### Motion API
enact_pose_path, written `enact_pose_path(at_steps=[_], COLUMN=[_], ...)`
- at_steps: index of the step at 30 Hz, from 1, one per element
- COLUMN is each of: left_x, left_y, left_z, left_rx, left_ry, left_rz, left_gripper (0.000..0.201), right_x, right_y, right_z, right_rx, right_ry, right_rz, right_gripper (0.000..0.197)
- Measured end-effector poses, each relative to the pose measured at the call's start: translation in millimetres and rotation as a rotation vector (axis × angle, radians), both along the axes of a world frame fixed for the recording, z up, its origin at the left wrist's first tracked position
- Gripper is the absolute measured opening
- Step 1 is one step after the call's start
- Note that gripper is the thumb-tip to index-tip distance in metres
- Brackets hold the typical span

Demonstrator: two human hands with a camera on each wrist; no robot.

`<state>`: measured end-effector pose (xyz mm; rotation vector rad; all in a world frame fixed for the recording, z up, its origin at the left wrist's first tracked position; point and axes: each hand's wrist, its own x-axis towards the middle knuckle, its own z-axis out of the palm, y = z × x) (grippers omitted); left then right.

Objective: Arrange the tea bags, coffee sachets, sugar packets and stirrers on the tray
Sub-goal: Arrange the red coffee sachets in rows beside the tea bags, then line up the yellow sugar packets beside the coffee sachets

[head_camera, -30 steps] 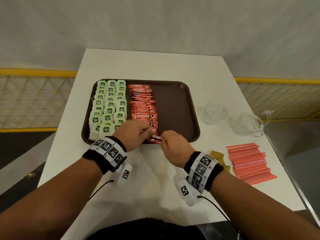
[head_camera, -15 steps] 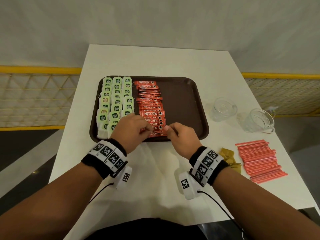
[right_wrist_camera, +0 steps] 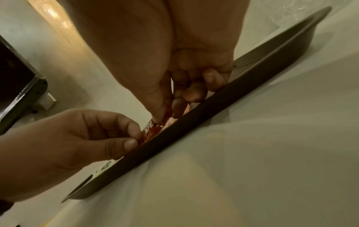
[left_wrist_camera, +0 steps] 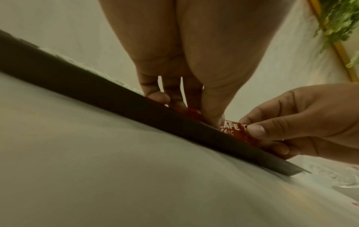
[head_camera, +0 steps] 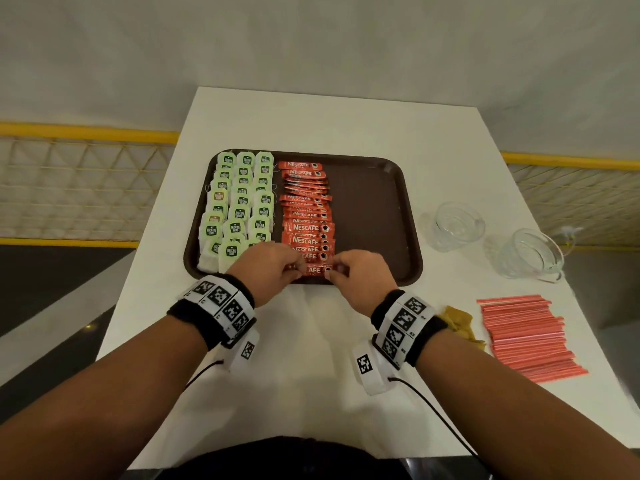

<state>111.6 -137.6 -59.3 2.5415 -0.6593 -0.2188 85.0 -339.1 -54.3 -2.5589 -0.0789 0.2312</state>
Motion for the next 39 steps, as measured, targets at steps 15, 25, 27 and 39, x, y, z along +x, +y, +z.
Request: enact_pose_path(at_steps=[15,25,27,39], left_x=[9.1,-26.5,-36.6,-70.2], left_y=[-21.4,-126.1,-153.4,-227.8], left_z=[1.6,33.2,32.4,14.3], left_rx=[0.228,0.013,0.038,0.288], left_ry=[-0.121,-0.14,-0.05,0.142], left_rz=[0.098,0.018,-0.069,-0.134], left_gripper=[0.013,0.009,0.014,0.026], right_x=[13.4,-30.0,-38.6,-56.4], right_y=[-2.8,-120.5,-152.0,-216.6], right_z=[3.4,35.2,38.1,14.3], right_rx=[-0.125,-0.055,-0.105,-0.315], right_ry=[0.014,-0.123,-0.081,0.129], right_rz=[0.081,0.125,0.117,0.223], right_gripper=[0.025,0.02,0.022,0.022])
